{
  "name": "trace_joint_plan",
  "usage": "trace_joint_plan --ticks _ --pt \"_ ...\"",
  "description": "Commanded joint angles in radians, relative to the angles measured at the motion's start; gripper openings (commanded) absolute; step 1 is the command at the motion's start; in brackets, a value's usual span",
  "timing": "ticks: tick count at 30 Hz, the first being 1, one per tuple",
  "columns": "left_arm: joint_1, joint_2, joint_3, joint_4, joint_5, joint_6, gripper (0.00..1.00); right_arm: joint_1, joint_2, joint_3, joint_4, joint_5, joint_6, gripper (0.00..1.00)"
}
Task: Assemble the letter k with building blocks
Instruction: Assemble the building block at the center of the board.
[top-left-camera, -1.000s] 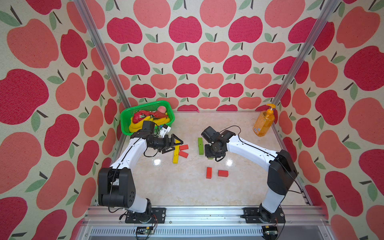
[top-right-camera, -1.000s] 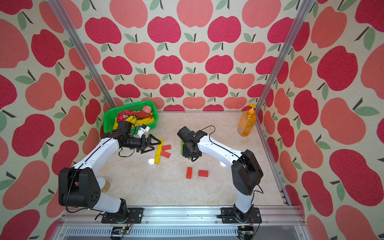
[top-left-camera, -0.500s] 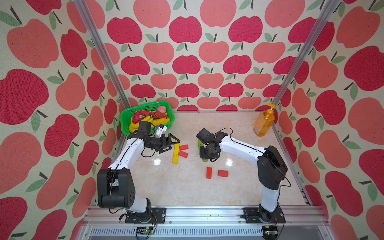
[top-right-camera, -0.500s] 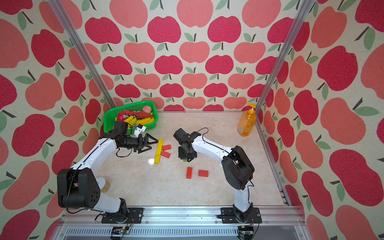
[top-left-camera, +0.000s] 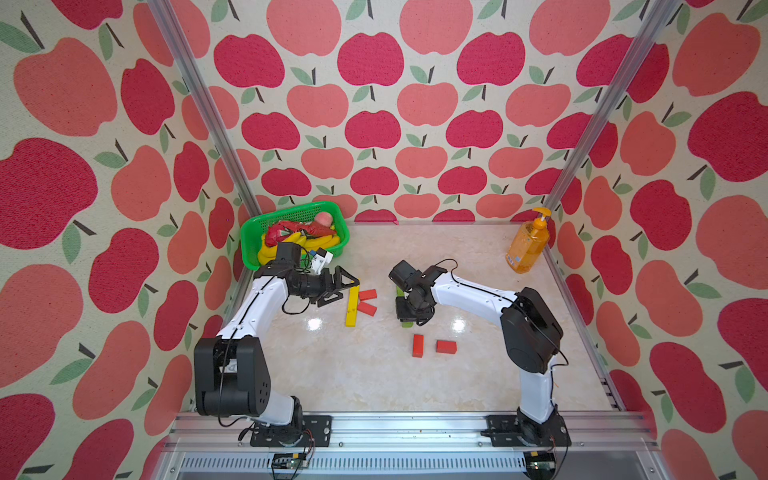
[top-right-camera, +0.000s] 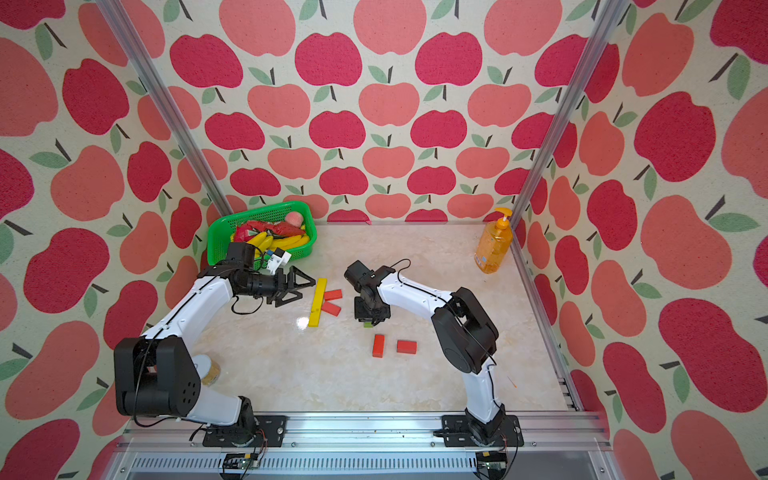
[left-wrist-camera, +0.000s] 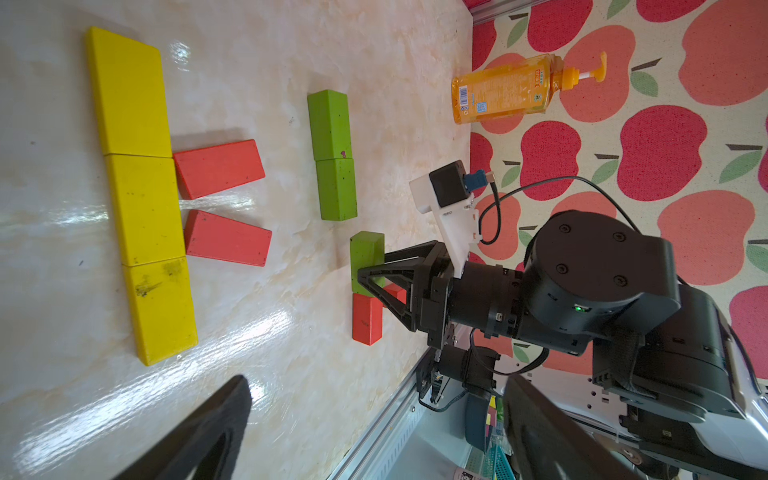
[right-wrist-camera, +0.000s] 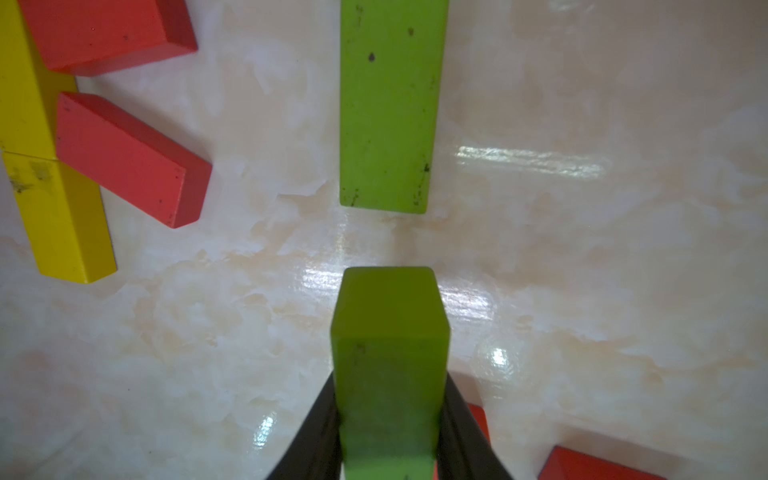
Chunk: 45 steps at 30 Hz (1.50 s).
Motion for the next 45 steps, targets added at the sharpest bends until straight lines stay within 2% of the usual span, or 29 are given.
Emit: trace_joint_plan --ticks 1,28,32,35,40,45 --pt "0.007 0.006 -0.013 0.007 -0.008 -0.004 0.98 0.008 0.023 0.014 0.005 -0.016 0.001 0.18" --pt "0.006 0.023 -0.013 0.008 -0.004 -0.01 0.98 -0.007 0.118 0.059 -0.012 -0.025 0.008 0.19" --pt "0.006 0.021 -0.014 0.01 -0.004 -0.011 0.98 -0.01 0.123 0.065 -0.022 -0.018 0.009 0.21" --pt "0.006 0.023 -0.014 0.01 -0.002 -0.012 0.98 -0.01 0.129 0.073 -0.021 -0.019 0.007 0.29" --pt "0.007 0.023 -0.015 0.011 0.002 -0.011 0.98 -0.01 0.137 0.083 -0.027 -0.019 0.006 0.29" --pt "0.007 0.024 -0.014 0.012 0.002 -0.011 0.98 -0.012 0.139 0.085 -0.031 -0.013 0.008 0.35"
